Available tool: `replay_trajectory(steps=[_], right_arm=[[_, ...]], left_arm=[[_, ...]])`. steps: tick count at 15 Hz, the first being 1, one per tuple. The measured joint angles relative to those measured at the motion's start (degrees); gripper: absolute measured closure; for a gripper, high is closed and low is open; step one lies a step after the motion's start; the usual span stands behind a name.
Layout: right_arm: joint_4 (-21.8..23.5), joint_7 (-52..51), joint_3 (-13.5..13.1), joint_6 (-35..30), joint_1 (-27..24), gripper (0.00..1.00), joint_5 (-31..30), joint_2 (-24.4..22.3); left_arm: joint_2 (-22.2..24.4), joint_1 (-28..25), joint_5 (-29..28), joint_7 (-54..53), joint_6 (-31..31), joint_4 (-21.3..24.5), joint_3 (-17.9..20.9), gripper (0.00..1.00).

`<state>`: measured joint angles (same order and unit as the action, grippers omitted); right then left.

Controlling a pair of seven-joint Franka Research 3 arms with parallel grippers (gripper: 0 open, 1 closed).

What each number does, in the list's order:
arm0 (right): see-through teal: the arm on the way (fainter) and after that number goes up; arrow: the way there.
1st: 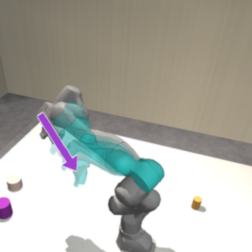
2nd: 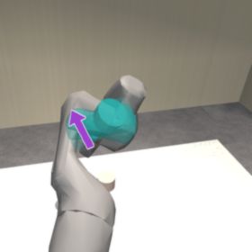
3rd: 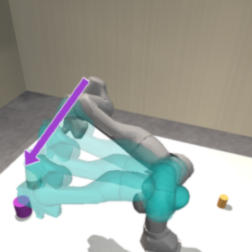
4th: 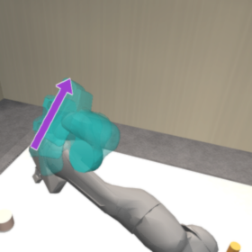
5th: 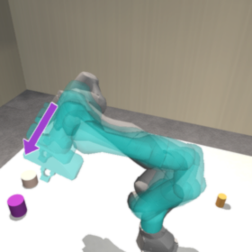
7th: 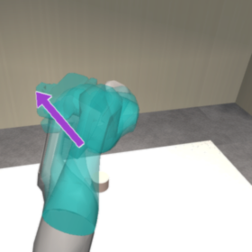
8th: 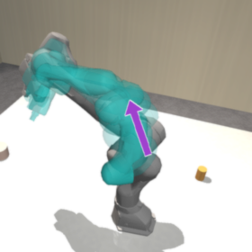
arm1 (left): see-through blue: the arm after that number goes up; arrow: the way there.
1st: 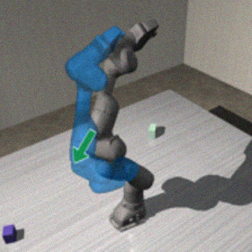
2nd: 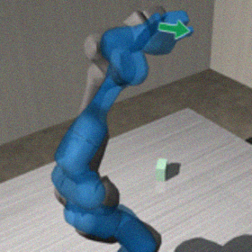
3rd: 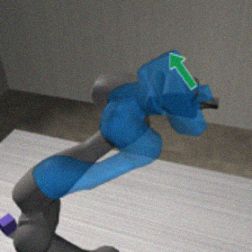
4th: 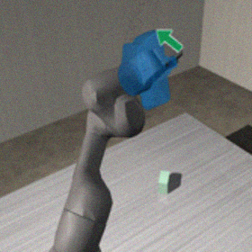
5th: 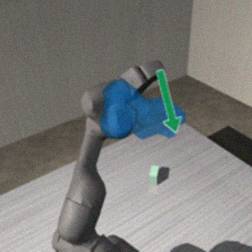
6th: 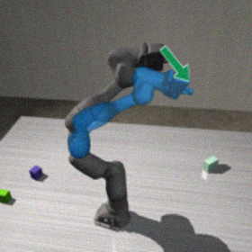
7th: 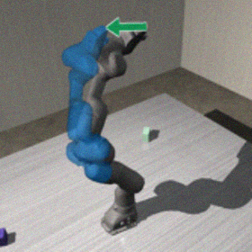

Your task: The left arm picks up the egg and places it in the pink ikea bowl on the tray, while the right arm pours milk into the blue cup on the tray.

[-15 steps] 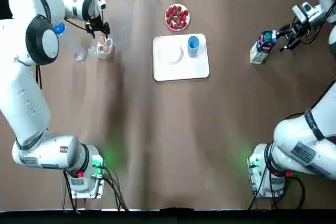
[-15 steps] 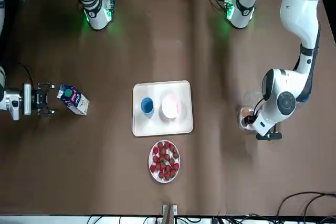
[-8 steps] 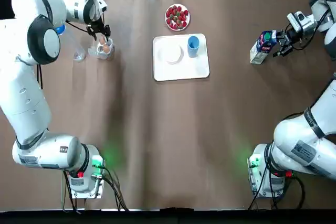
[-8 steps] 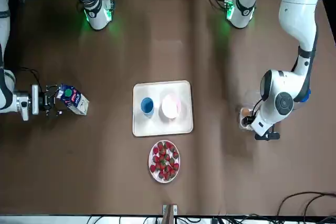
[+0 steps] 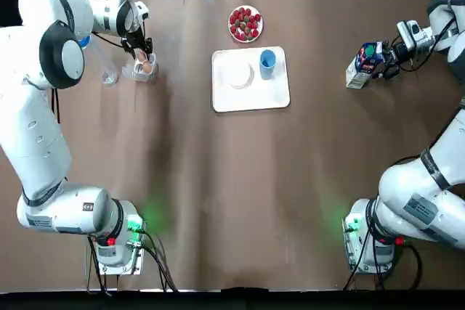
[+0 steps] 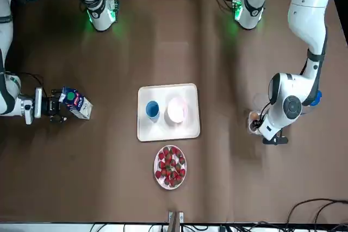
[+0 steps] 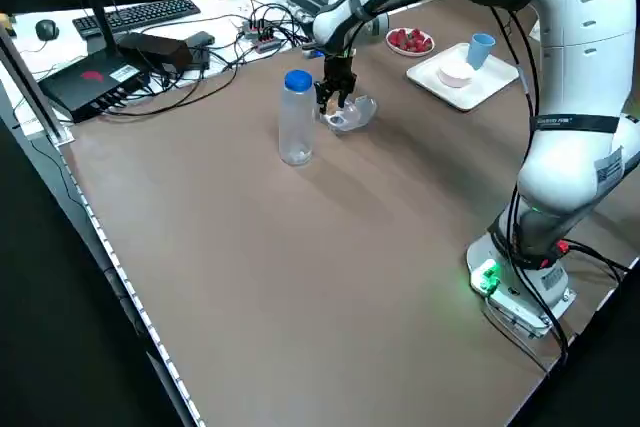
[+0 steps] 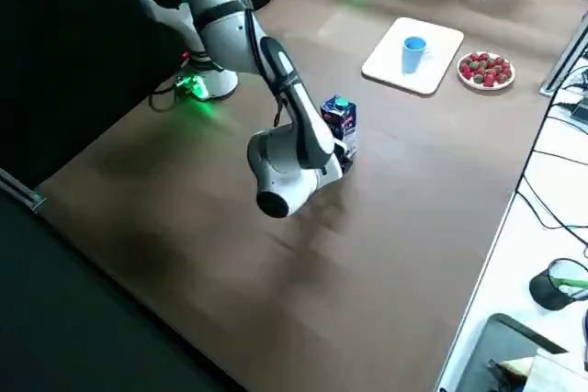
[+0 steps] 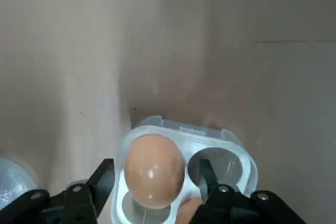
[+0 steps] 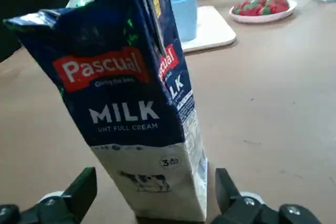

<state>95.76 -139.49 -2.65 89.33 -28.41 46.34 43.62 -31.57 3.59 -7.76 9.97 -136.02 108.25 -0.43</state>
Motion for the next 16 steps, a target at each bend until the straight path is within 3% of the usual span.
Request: replay_trajectory(steps=[6, 16], right_arm=[[2.12, -3.92, 0.02, -0.01, -1.05, 0.01, 2.08, 1.05], [3.69, -4.35, 0.2, -0.02, -1.05, 0.01, 2.19, 1.14]], left_arm=[[0.2, -0.01, -0.04, 0.0, 0.01, 0.03, 0.03, 0.34], [1.34, -0.62, -0.04, 0.0, 0.04, 1.04, 0.06, 0.37]])
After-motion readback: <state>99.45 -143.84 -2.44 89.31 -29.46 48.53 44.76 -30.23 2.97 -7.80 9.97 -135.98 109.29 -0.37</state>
